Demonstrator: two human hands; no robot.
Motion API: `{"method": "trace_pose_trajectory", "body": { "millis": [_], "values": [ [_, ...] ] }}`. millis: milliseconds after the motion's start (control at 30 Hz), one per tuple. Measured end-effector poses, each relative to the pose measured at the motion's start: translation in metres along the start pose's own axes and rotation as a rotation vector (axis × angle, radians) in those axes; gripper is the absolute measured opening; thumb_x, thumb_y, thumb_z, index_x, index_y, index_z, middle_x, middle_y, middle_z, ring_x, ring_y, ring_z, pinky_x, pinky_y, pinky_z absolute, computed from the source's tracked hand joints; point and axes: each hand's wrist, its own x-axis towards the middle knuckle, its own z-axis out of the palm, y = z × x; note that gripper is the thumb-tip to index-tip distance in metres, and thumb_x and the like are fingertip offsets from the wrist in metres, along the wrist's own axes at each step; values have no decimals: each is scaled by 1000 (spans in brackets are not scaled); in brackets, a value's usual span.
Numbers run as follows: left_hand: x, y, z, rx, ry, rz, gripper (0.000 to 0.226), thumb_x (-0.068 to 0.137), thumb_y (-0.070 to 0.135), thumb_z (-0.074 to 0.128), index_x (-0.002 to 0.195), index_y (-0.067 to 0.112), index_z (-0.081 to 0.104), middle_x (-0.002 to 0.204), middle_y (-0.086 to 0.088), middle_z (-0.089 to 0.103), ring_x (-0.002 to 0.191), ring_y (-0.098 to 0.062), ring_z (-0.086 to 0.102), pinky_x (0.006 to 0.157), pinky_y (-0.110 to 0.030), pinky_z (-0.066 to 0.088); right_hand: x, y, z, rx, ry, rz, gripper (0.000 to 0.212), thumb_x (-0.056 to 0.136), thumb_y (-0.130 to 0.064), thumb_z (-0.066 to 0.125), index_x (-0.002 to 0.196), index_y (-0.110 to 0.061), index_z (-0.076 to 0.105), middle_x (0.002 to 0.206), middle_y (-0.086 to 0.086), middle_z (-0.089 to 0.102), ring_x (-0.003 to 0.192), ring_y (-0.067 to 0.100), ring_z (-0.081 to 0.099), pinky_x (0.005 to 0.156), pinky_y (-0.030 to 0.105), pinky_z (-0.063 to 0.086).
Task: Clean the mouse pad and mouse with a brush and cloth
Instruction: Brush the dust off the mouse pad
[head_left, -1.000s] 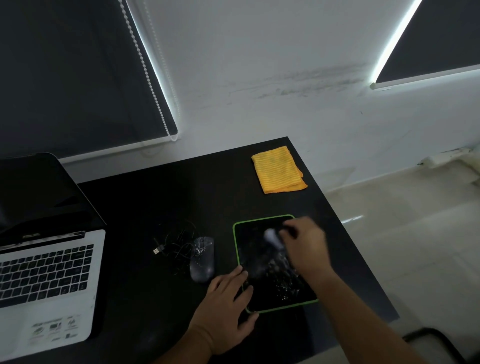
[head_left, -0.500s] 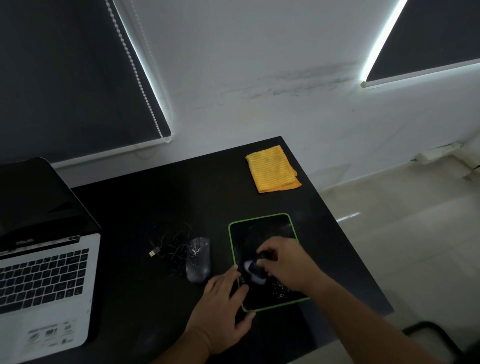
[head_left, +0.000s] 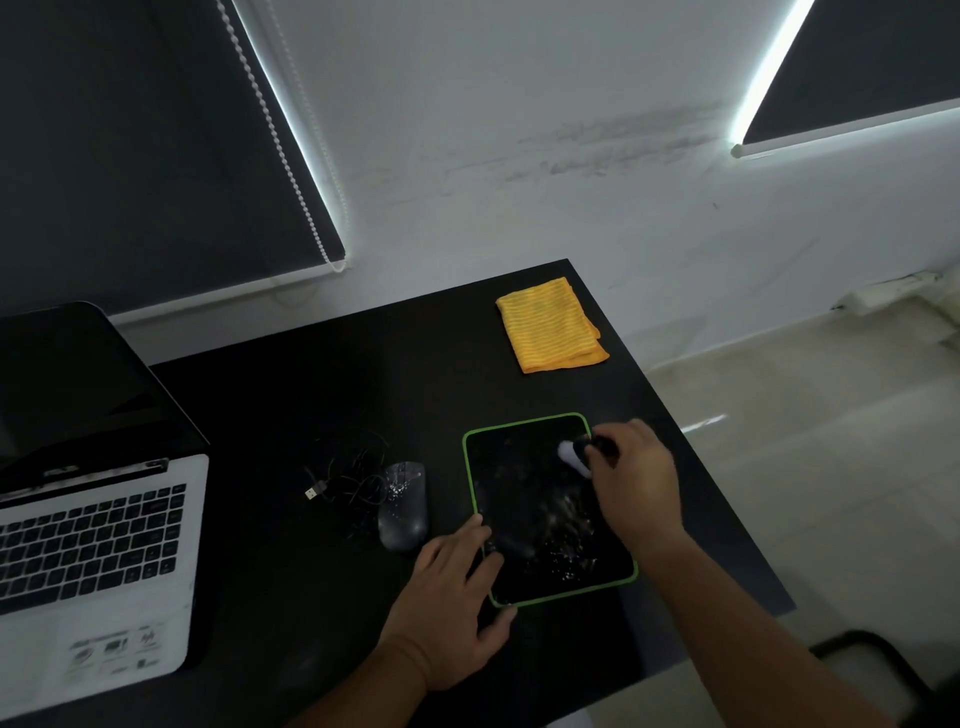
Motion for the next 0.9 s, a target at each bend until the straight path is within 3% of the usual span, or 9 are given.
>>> {"method": "trace_pose_trajectory", "body": {
  "millis": [133, 300, 433, 567, 600, 733, 767, 833, 900],
  "values": [
    [-1, 0, 0, -5, -35, 2, 52, 95, 54, 60, 127, 14, 65, 148, -12, 52, 151, -25, 34, 112, -46, 38, -13, -2, 7, 110, -460, -131, 20, 84, -18, 83, 104, -22, 78, 94, -14, 65, 84, 2, 65, 78, 15, 51],
    [0, 1, -1, 8, -24, 0, 53, 96, 54, 59, 129, 13, 65, 148, -11, 51, 152, -25, 34, 117, -46, 33, -21, 11, 5, 19, -72, -155, 15, 86, -14, 80, 101, -12, 75, 91, -7, 59, 75, 5, 59, 70, 20, 53],
    [0, 1, -1, 11, -30, 4, 54, 97, 52, 59, 132, 11, 64, 151, -11, 50, 154, -23, 29, 124, -47, 22, -39, 3, 3, 135, -463, -276, 19, 80, -15, 85, 97, -19, 78, 88, -13, 63, 79, 1, 63, 72, 20, 52],
    [2, 4, -3, 13, -65, -25, 67, 98, 53, 55, 149, 10, 51, 166, -9, 32, 158, -20, 16, 125, -44, 19, -30, 21, -13, 37, 10, -41, 13, 80, -11, 83, 91, -14, 77, 84, -5, 61, 73, 12, 63, 66, 10, 44],
    [2, 4, -4, 23, -81, -30, 71, 99, 55, 52, 153, 10, 46, 168, -8, 27, 159, -19, 12, 125, -43, 17, -33, 23, -16, 40, 39, -19, 13, 81, -12, 83, 91, -14, 77, 84, -6, 60, 73, 10, 63, 67, 8, 43],
    [3, 3, -3, 48, -133, -57, 77, 101, 58, 46, 159, 9, 35, 172, -7, 16, 160, -20, 3, 125, -43, 16, -63, 17, -7, 173, -401, -202, 21, 78, -13, 87, 95, -21, 79, 87, -15, 64, 80, 2, 66, 73, 15, 51],
    [3, 3, -3, 47, -141, -66, 78, 101, 59, 45, 160, 9, 33, 172, -7, 13, 160, -21, 1, 125, -43, 15, -64, 21, -6, 165, -378, -191, 22, 77, -12, 88, 96, -20, 79, 87, -15, 64, 80, 1, 65, 73, 17, 52],
    [4, 4, -3, 48, -151, -89, 81, 102, 61, 41, 162, 9, 26, 173, -7, 7, 160, -21, -4, 126, -43, 13, -56, 32, -10, 62, -120, -95, 21, 78, -9, 86, 97, -14, 78, 88, -10, 62, 75, 3, 61, 70, 19, 52],
    [4, 4, -5, 67, -165, -109, 83, 102, 63, 35, 164, 11, 17, 173, -7, -1, 159, -21, -9, 127, -43, 10, -50, 37, -22, -68, 120, 21, 20, 83, -7, 82, 102, -8, 76, 92, -4, 60, 75, 10, 58, 70, 10, 44]
  ]
}}
